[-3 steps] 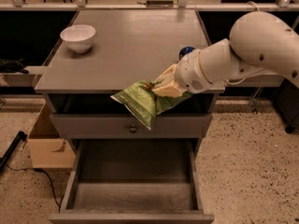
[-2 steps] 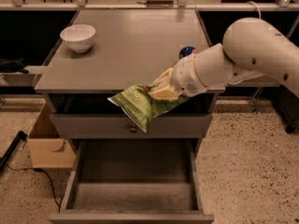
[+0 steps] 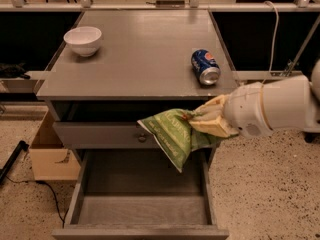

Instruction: Place green jalapeno chip bag into middle drawer

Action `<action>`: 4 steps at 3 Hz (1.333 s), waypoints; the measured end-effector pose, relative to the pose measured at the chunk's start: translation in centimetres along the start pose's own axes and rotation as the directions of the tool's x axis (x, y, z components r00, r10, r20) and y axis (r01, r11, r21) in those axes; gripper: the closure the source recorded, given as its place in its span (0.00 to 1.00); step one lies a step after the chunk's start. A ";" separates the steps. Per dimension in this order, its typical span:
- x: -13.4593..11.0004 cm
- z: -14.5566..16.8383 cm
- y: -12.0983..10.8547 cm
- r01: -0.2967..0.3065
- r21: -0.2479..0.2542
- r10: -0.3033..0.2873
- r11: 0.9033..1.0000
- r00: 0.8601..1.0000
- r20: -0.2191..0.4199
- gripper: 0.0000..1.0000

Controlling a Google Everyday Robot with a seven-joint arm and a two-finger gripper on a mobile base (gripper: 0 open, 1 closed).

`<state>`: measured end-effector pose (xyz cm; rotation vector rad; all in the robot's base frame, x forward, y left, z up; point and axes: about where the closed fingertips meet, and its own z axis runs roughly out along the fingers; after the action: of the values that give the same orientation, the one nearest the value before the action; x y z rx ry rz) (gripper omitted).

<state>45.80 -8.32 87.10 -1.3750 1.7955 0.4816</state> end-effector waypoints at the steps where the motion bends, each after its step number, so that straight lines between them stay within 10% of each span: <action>1: 0.8 -1.3 -0.2 -0.022 0.031 0.022 0.999 1.000 -0.001 1.00; 4: 3.9 4.2 1.6 -0.058 -0.065 0.059 0.996 0.998 0.005 1.00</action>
Offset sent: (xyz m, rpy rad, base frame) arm 0.0056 -0.0090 -0.0043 0.0130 0.0047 -0.0323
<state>45.52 -7.23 81.27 -1.3657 1.8329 0.5799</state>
